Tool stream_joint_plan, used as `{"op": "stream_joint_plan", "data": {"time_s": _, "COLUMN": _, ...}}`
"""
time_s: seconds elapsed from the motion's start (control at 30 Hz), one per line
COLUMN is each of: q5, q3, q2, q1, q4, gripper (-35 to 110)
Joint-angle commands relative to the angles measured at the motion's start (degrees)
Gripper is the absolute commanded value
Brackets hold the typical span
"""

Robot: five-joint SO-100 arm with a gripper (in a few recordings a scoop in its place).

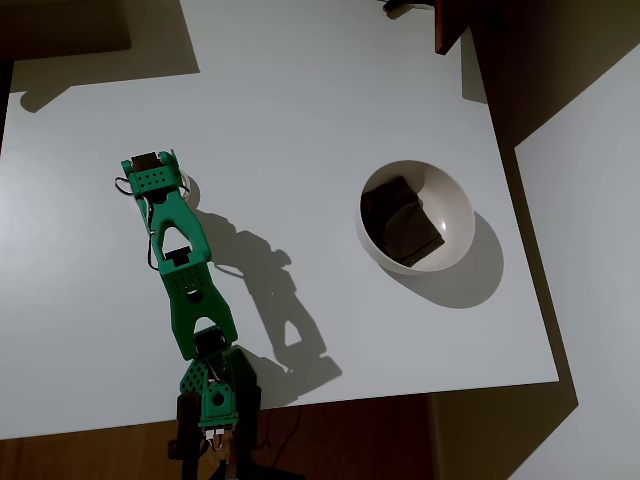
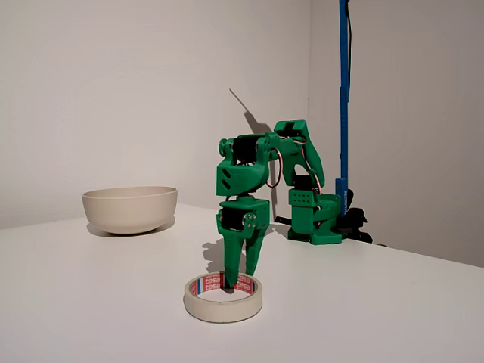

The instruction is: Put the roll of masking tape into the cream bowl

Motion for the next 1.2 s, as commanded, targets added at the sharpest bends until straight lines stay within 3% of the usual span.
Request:
{"op": "stream_joint_plan", "data": {"time_s": 0.0, "q5": 1.1, "q3": -4.3, "q2": 1.3, "q1": -0.5, "q4": -0.2, "gripper": 14}}
{"op": "stream_joint_plan", "data": {"time_s": 0.27, "q5": 1.1, "q3": -4.3, "q2": -1.1, "q1": -0.1, "q4": -2.6, "gripper": 9}}
{"op": "stream_joint_plan", "data": {"time_s": 0.43, "q5": 1.0, "q3": -4.3, "q2": -0.9, "q1": 0.3, "q4": -3.5, "gripper": -8}}
{"op": "stream_joint_plan", "data": {"time_s": 0.73, "q5": 1.0, "q3": -4.4, "q2": 3.8, "q1": 1.1, "q4": -3.6, "gripper": -8}}
{"op": "stream_joint_plan", "data": {"time_s": 1.17, "q5": 3.3, "q3": -4.2, "q2": 30.8, "q1": 3.3, "q4": 6.9, "gripper": -8}}
